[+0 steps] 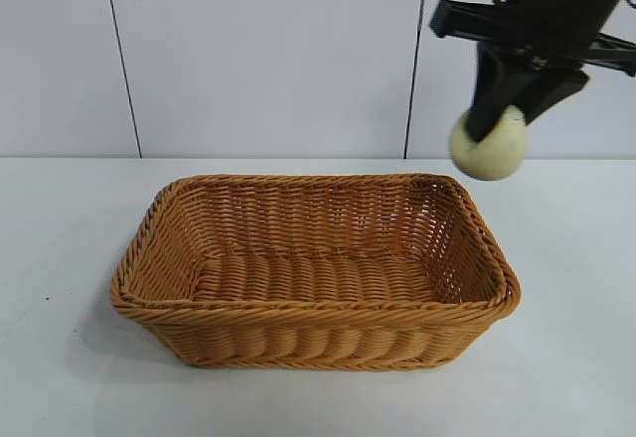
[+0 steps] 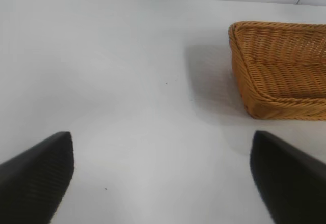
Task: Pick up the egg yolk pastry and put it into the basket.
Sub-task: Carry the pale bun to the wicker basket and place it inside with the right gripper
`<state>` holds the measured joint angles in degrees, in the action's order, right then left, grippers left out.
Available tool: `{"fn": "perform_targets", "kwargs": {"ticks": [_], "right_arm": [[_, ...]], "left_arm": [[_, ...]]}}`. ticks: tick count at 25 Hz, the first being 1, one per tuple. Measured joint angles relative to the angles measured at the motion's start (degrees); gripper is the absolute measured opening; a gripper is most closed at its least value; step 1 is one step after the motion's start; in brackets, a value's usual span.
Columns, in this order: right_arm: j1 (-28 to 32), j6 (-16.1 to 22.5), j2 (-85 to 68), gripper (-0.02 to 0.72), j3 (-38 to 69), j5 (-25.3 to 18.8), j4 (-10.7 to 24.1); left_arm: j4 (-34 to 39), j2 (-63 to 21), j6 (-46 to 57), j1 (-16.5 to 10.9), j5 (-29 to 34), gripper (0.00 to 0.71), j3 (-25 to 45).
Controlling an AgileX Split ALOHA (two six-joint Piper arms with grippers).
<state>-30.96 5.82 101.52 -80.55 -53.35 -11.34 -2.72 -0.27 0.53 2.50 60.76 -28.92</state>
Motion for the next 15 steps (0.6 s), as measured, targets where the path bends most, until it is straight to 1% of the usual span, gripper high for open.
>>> {"fn": "perform_targets", "kwargs": {"ticks": [3,8,10,15], "right_arm": [[-2.87,1.26,2.13,0.148,0.0,3.68,-0.05],[-3.35,4.02,7.97,0.148,0.0,10.48,0.44],[-3.36,4.24,10.69,0.148,0.0,11.76,0.44],[-3.36,4.4,17.06,0.148,0.0,12.76,0.44]], "left_arm": [[0.0,0.0,0.0,0.0,0.0,0.689,0.0],[0.0,0.0,0.0,0.0,0.0,0.689,0.0],[0.0,0.0,0.0,0.0,0.0,0.689,0.0],[0.0,0.0,0.0,0.0,0.0,0.689,0.0]]}}
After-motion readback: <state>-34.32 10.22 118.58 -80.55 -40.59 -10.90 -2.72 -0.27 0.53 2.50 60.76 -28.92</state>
